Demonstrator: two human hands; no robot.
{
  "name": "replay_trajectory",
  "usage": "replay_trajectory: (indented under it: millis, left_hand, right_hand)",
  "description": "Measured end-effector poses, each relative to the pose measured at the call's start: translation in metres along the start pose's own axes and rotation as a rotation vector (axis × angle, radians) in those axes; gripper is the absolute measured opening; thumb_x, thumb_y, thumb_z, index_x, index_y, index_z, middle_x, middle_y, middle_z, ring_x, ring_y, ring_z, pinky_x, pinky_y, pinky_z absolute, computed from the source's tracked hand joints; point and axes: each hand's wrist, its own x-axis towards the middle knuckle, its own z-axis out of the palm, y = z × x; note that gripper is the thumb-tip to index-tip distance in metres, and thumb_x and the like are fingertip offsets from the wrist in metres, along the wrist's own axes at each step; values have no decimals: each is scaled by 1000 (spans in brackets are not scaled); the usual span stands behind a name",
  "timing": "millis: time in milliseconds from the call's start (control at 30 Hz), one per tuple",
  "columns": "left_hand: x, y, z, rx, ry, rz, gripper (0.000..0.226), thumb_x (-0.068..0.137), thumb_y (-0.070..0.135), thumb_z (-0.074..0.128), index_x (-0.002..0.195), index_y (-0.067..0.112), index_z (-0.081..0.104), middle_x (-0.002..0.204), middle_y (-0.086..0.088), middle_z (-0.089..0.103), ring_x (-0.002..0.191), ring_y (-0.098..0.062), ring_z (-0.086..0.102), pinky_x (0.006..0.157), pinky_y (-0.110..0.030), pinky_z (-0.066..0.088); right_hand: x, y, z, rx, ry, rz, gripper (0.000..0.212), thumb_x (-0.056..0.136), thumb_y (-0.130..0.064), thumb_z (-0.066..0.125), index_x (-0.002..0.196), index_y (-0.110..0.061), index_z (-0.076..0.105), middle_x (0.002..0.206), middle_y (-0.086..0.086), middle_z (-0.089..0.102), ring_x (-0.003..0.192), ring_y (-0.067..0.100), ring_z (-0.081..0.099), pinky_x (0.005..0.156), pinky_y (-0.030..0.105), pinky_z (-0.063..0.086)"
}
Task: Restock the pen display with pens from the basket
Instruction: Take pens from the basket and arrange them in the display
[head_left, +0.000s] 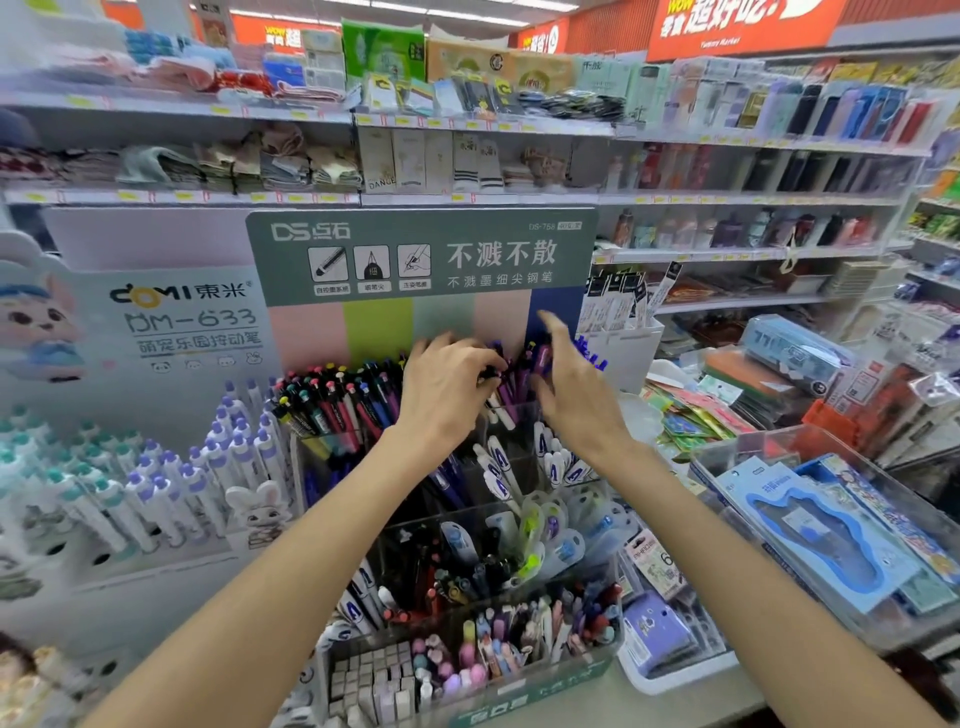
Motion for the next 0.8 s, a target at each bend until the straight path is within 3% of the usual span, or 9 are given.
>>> replay_trajectory:
  millis: [67, 167, 333, 467, 533, 667, 800]
  left_hand:
    - [-1, 1, 1, -34, 8, -15, 21, 91, 34, 59, 110, 34, 69, 117, 12, 67, 109, -19, 53, 89, -31, 33]
    - [-3, 3, 0, -115, 35, -46, 22, 90, 31, 61, 111, 32, 69, 114, 10, 69, 110, -18, 55, 92, -30, 34]
    - [-3, 3, 0, -145, 55, -92, 22, 89, 33, 63, 110, 30, 70, 107, 5, 71, 106, -18, 59, 86, -29, 38]
    - [-3, 0, -1, -148, 43, -59, 23, 88, 33, 65, 110, 29, 69, 110, 8, 71, 106, -17, 59, 83, -29, 40]
    - [-8, -2, -2, -165, 67, -31, 25, 86, 29, 67, 111, 27, 69, 110, 6, 70, 105, -20, 58, 81, -31, 41]
    - [-23, 6, -9, -281, 85, 46, 24, 86, 20, 64, 109, 25, 69, 109, 7, 70, 106, -19, 57, 84, -31, 42]
    - [-42, 32, -6, -412, -38, 124, 24, 88, 24, 59, 110, 28, 67, 100, 9, 69, 97, -14, 60, 79, -28, 46]
  right_hand:
    - [-8, 4, 11, -105, -17, -77, 64, 87, -1, 54, 146, -10, 31, 117, 14, 59, 96, 35, 59, 71, 47, 52]
    - [-20, 13, 24, -168, -26, -150, 61, 87, -3, 50, 145, -6, 33, 127, 13, 53, 108, 30, 52, 83, 45, 51]
    - [-17, 16, 22, 60, -101, -58, 63, 90, 0, 42, 149, -15, 26, 135, 8, 47, 115, 28, 50, 92, 45, 46]
    - [-13, 13, 9, 250, -160, 65, 58, 94, -1, 39, 148, -20, 28, 137, 5, 46, 121, 24, 48, 97, 36, 43]
    - [-19, 11, 1, 272, -151, 121, 59, 93, -2, 43, 147, -20, 29, 140, 5, 46, 118, 20, 50, 97, 35, 44]
    - [-48, 7, -20, 248, -70, 223, 45, 91, -5, 52, 134, -16, 48, 123, 3, 54, 97, 10, 54, 86, 31, 48]
    - [-101, 9, -45, 291, -44, 457, 29, 91, -3, 53, 116, -17, 62, 112, -3, 59, 96, 12, 58, 83, 27, 50]
